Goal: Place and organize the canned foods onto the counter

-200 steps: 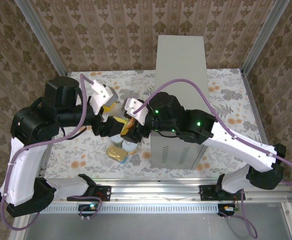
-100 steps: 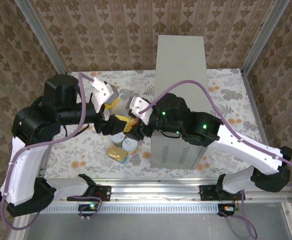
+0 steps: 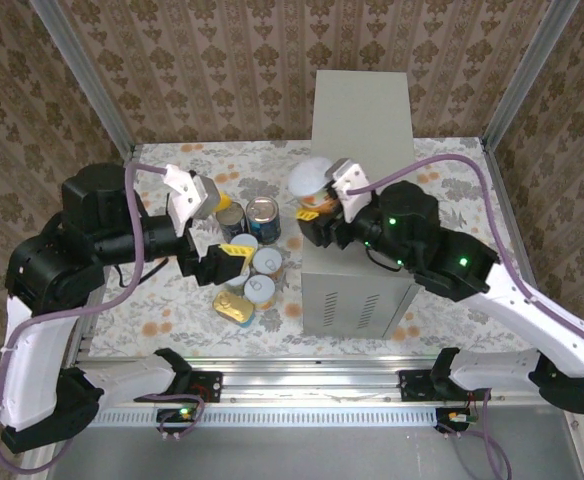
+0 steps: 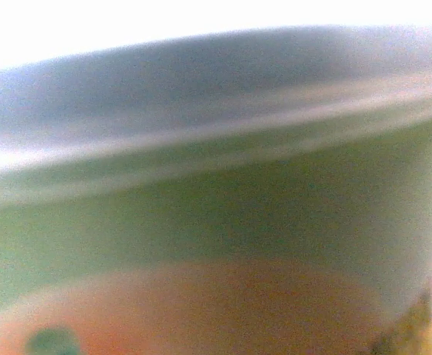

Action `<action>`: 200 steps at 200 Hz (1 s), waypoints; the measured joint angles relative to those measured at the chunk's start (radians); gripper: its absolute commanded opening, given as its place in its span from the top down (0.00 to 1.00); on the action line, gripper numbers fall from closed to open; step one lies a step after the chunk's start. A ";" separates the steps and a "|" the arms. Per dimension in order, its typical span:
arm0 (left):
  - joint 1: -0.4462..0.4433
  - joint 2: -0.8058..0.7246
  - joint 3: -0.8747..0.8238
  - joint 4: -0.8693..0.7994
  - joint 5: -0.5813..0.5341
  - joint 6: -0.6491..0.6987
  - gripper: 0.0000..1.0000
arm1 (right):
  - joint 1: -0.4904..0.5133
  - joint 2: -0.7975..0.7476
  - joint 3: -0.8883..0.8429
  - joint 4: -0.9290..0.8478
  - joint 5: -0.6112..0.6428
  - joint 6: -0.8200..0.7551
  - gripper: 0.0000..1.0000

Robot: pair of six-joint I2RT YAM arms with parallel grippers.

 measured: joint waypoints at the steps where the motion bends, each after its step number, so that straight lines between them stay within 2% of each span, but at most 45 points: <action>1: 0.000 0.000 -0.001 0.001 0.000 0.000 0.00 | -0.003 -0.004 -0.003 0.002 0.002 0.002 0.44; 38: 0.000 0.025 -0.021 0.037 0.005 0.000 0.00 | -0.052 -0.122 -0.111 0.008 0.039 0.029 0.43; 100: 0.000 0.069 -0.040 0.130 0.044 -0.025 0.00 | -0.054 -0.249 -0.293 0.035 0.043 0.049 0.42; 200: 0.000 0.154 -0.066 0.235 0.083 -0.060 0.00 | -0.054 -0.330 -0.342 0.034 0.056 0.073 0.23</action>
